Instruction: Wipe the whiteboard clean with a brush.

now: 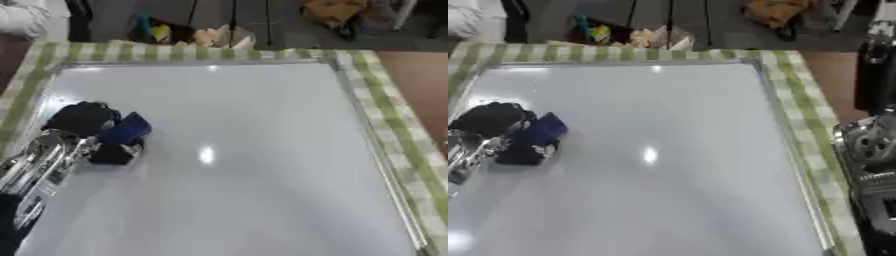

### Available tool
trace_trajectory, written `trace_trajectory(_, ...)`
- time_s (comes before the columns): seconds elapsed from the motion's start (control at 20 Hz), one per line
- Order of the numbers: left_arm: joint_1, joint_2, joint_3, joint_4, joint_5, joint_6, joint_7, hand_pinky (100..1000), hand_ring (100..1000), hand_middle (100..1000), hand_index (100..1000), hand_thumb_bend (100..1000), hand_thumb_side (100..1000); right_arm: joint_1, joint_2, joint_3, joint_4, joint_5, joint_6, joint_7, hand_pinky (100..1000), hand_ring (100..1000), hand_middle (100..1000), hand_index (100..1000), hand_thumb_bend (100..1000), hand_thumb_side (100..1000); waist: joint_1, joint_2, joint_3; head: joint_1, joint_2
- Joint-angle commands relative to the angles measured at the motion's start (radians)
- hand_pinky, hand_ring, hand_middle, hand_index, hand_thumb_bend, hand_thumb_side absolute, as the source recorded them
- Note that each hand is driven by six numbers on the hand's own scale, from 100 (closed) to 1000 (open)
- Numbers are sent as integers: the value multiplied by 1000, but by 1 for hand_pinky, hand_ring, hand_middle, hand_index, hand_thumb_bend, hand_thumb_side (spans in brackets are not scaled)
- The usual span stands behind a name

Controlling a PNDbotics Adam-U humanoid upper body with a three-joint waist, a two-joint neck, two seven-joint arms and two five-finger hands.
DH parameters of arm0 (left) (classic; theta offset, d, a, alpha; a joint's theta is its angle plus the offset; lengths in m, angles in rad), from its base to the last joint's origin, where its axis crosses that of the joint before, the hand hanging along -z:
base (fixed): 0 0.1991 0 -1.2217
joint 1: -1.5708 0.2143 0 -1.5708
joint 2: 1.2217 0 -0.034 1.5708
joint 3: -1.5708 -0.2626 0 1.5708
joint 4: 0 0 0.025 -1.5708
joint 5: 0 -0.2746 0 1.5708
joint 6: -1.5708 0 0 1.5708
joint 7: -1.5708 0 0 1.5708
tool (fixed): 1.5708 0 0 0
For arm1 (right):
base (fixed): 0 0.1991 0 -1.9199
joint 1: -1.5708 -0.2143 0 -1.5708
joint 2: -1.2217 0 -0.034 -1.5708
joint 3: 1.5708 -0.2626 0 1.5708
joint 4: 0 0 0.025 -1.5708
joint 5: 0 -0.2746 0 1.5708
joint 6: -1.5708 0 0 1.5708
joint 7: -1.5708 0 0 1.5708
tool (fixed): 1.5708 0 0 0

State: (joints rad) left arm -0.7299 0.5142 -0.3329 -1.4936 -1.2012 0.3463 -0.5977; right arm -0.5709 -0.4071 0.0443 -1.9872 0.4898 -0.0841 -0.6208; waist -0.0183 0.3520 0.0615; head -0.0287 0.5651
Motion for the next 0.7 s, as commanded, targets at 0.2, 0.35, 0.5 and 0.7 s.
trace_trajectory(0.2, -40, -7, 42, 80, 11, 20, 60, 100, 375, 441, 690, 136, 783, -8, -11, -2, -13, -12, 0, 3, 809, 883, 717, 820, 100, 1000, -1, -16, -4, 6, -15)
trace_trajectory(0.35, -44, -11, 43, 105, 17, 19, 84, 100, 375, 441, 690, 136, 783, -9, -11, -2, -13, -13, -1, 4, 809, 883, 717, 820, 100, 1000, -2, -16, -4, 6, -15)
trace_trajectory(0.5, -46, -7, 65, 135, 6, 32, 102, 100, 378, 443, 692, 138, 773, -7, -11, -2, -13, -13, 0, 4, 810, 884, 717, 820, 100, 1000, -3, -16, -4, 7, -18)
trace_trajectory(0.7, -56, -22, 87, 221, -33, 60, 131, 100, 380, 445, 695, 138, 772, -8, -11, -2, -13, -14, 0, 4, 810, 884, 717, 820, 100, 1000, -3, -15, -6, 9, -20)
